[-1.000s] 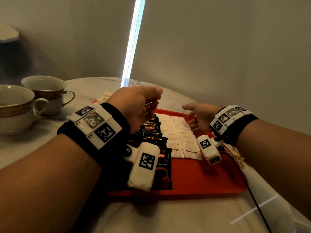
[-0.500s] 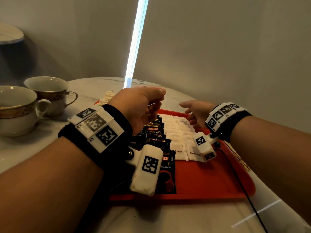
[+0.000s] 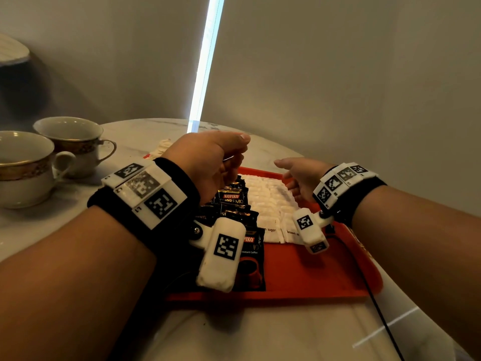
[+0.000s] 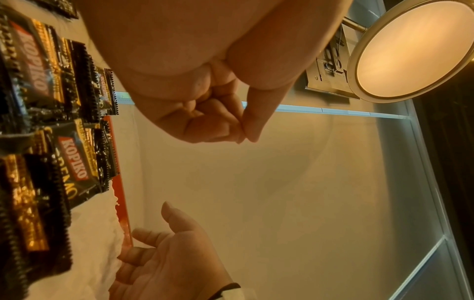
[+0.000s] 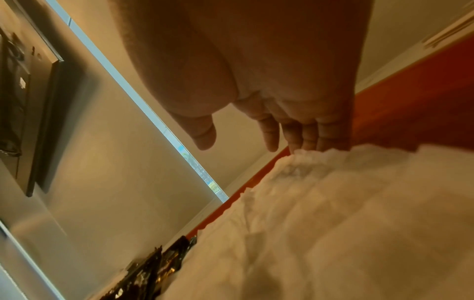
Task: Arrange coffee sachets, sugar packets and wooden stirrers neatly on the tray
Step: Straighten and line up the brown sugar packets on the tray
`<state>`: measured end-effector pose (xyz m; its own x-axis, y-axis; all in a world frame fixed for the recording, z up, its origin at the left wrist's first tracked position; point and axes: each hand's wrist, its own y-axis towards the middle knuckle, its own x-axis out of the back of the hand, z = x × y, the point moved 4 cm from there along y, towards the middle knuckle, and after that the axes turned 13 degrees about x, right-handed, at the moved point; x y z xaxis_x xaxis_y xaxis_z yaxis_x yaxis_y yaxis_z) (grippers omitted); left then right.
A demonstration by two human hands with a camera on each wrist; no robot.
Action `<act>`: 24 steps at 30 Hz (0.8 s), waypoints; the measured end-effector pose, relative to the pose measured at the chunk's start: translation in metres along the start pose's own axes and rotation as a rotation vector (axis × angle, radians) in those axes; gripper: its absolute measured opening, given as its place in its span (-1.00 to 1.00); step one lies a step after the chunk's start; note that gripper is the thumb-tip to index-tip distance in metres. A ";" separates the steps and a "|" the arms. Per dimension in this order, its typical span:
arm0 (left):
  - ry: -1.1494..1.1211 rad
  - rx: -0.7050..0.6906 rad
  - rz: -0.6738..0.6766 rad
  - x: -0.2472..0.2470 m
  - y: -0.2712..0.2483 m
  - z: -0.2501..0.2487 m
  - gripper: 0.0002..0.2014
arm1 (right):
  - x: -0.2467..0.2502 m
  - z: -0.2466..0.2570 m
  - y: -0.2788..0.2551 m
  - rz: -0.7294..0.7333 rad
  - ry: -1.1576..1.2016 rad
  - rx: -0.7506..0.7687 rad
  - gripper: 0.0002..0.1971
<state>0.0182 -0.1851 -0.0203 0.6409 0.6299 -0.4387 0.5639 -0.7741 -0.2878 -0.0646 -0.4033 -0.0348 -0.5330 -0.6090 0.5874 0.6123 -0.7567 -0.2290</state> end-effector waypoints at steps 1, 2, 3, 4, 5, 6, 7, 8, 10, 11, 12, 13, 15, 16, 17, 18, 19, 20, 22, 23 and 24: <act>0.001 -0.001 0.001 -0.001 -0.001 0.000 -0.89 | 0.000 0.000 -0.002 -0.015 -0.024 -0.003 -0.32; 0.002 0.000 0.001 -0.001 -0.002 0.000 -0.89 | 0.001 -0.001 -0.003 -0.032 -0.055 -0.005 -0.33; 0.002 0.001 0.001 -0.001 -0.003 0.000 -0.89 | 0.003 -0.002 -0.005 -0.040 -0.077 -0.007 -0.35; 0.002 0.001 0.001 -0.002 -0.003 0.000 -0.89 | 0.002 -0.002 -0.007 -0.031 -0.078 -0.006 -0.36; 0.004 0.001 0.002 -0.002 -0.004 0.000 -0.88 | 0.002 -0.002 -0.009 -0.017 -0.062 -0.001 -0.36; 0.006 0.000 0.003 -0.002 -0.004 0.000 -0.87 | 0.003 -0.003 -0.011 -0.003 -0.044 0.002 -0.36; 0.010 0.000 0.002 -0.003 -0.004 0.000 -0.86 | 0.004 -0.004 -0.013 0.003 -0.039 0.000 -0.35; 0.013 0.000 0.001 -0.003 -0.004 0.000 -0.85 | 0.007 -0.005 -0.016 -0.003 -0.036 -0.003 -0.29; 0.018 0.000 0.004 -0.004 -0.005 0.000 -0.87 | 0.012 -0.010 -0.020 -0.011 -0.042 -0.019 -0.21; 0.019 -0.001 0.006 -0.004 -0.005 0.000 -0.88 | 0.011 -0.010 -0.024 0.000 -0.029 -0.021 -0.22; 0.020 -0.003 0.007 -0.004 -0.006 0.000 -0.89 | 0.009 -0.011 -0.030 0.020 -0.006 -0.017 -0.28; 0.021 -0.003 0.009 -0.004 -0.006 0.000 -0.88 | 0.008 -0.011 -0.035 0.033 0.011 -0.017 -0.33; 0.028 -0.002 0.012 -0.005 -0.006 0.000 -0.87 | 0.006 -0.012 -0.043 0.045 0.006 -0.016 -0.43; 0.032 -0.002 0.014 -0.006 -0.007 0.001 -0.87 | 0.007 -0.013 -0.047 0.045 -0.006 -0.012 -0.48; 0.034 -0.002 0.015 -0.006 -0.007 0.001 -0.86 | 0.007 -0.014 -0.050 0.049 -0.018 -0.014 -0.52; 0.034 -0.002 0.017 -0.006 -0.007 0.001 -0.85 | 0.007 -0.014 -0.055 0.061 -0.027 -0.018 -0.56; 0.032 -0.001 0.018 -0.007 -0.007 0.001 -0.84 | 0.007 -0.015 -0.058 0.071 -0.031 -0.025 -0.60; 0.030 0.000 0.019 -0.007 -0.007 0.002 -0.83 | 0.007 -0.015 -0.062 0.080 -0.029 -0.028 -0.62; 0.028 -0.002 0.021 -0.008 -0.007 0.002 -0.81 | 0.010 -0.018 -0.065 0.073 -0.036 -0.025 -0.54; 0.027 -0.003 0.021 -0.009 -0.007 0.002 -0.82 | 0.012 -0.021 -0.067 0.048 -0.043 -0.026 -0.45; 0.027 -0.005 0.020 -0.009 -0.007 0.002 -0.84 | 0.013 -0.023 -0.067 0.027 -0.049 -0.026 -0.37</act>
<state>0.0073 -0.1849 -0.0165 0.6656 0.6161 -0.4213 0.5533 -0.7861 -0.2754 -0.1259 -0.3666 -0.0294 -0.4869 -0.6174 0.6179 0.6101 -0.7466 -0.2653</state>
